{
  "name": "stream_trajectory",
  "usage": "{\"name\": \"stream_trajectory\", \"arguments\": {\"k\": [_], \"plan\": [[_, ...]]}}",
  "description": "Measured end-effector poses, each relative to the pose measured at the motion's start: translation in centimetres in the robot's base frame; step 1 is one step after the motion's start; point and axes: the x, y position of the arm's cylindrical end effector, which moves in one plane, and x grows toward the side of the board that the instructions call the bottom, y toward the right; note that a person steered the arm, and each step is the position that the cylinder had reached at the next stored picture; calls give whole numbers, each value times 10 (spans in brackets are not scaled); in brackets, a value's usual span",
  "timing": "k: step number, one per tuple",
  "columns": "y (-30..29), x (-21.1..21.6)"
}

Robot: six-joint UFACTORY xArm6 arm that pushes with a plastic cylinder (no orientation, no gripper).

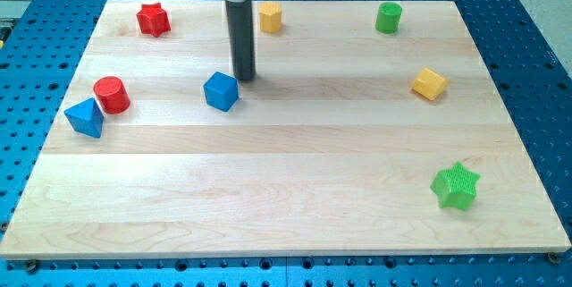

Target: Place the cube at the bottom center of the board

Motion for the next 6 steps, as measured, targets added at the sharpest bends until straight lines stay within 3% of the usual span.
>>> {"name": "stream_trajectory", "arguments": {"k": [1, 2, 3, 4, 5, 6], "plan": [[0, 108], [20, 174], [-5, 106], [-65, 87], [-70, 156], [-53, 134]]}}
